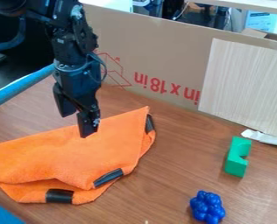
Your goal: Unfold the cloth from bottom right to top left
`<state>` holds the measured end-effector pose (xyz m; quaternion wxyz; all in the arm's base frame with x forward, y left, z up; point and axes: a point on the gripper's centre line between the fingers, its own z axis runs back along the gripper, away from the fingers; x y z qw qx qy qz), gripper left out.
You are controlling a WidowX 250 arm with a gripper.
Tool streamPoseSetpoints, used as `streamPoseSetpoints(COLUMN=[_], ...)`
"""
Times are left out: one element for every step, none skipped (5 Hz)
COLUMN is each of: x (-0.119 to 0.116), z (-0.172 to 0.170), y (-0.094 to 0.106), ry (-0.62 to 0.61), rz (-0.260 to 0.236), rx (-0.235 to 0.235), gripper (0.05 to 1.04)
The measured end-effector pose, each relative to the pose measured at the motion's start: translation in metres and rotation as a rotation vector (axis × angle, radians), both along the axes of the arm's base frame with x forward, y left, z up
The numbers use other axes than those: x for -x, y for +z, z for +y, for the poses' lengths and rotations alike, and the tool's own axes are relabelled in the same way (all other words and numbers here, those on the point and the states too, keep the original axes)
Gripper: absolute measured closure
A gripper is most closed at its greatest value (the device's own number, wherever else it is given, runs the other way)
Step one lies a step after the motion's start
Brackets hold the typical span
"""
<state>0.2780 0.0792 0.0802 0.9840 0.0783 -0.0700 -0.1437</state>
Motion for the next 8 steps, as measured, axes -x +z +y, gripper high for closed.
streamPoseSetpoints(x=[0.002,-0.003,-0.005,-0.007,-0.005,-0.004,-0.003,-0.002], z=[-0.001,-0.024,-0.039,-0.058,-0.067,-0.071,-0.072,-0.073], y=[-0.008,-0.024,-0.033,-0.037,-0.047,-0.056,-0.058,-0.066], ry=[0.007,-0.047,-0.088,-0.139,-0.155,-0.171,-0.170,-0.169], rz=[0.026,0.070,0.086,0.083,0.105,0.117,0.119,0.135], rx=[0.004,-0.048,-0.091,-0.133,-0.174,-0.199,-0.209,-0.220], gripper=[0.083,0.083,0.083,0.083,0.083,0.083,0.083,0.083])
